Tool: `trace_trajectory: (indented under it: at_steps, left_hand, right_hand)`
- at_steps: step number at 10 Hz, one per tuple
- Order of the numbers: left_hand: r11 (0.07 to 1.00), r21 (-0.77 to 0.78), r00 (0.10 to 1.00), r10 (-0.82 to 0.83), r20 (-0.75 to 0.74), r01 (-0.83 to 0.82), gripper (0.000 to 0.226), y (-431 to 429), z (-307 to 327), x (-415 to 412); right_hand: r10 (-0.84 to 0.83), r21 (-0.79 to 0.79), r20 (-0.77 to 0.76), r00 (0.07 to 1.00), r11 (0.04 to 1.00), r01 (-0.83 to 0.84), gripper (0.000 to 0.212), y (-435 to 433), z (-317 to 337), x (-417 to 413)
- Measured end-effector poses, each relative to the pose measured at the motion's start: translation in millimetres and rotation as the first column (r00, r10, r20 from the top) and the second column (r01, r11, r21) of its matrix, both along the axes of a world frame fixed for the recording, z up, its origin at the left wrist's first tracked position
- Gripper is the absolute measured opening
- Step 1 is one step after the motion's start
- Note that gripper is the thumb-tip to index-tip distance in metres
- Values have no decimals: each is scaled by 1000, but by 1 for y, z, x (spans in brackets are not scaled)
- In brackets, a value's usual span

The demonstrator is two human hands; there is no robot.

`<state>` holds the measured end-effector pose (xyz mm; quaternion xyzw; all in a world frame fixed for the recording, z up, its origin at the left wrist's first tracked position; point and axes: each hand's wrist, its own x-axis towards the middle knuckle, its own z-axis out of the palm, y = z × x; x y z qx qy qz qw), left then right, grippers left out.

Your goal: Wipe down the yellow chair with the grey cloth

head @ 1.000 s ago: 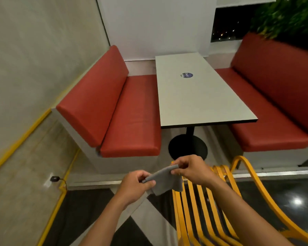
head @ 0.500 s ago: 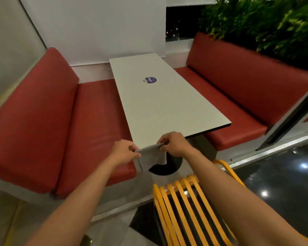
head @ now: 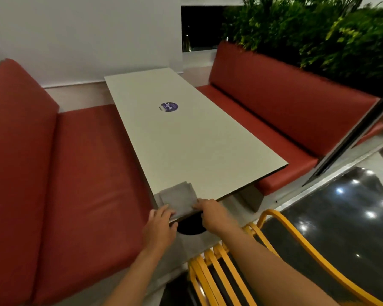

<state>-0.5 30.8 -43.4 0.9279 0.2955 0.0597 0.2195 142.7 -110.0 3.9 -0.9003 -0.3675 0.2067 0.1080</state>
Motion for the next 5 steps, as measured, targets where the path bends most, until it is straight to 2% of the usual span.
trace_trajectory:
  at_steps: [1, 2, 3, 4, 5]
  left_hand:
    - [1000, 4, 999, 3, -42, -3, 51, -11, -4, -3]
    - [999, -43, 999, 7, -37, -9, 55, -17, 0, -4]
    - [996, -79, 999, 26, -35, -28, 57, -19, 7, -3]
    - [997, -44, 998, 54, -34, -56, 59, -25, 12, -5]
    - [998, -16, 998, 54, -42, -55, 55, -42, 23, -6]
  right_hand:
    - [57, -7, 67, 996, 998, -56, 62, -7, -3, -4]
    - [81, -41, 73, 994, 996, -78, 63, -5, -1, -9]
    - [85, -43, 82, 993, 996, -82, 52, -5, 5, -12]
    - [130, 7, 137, 982, 991, -132, 39, -12, 16, -18]
    - [128, 48, 136, 982, 990, -136, 40, -27, 28, -24]
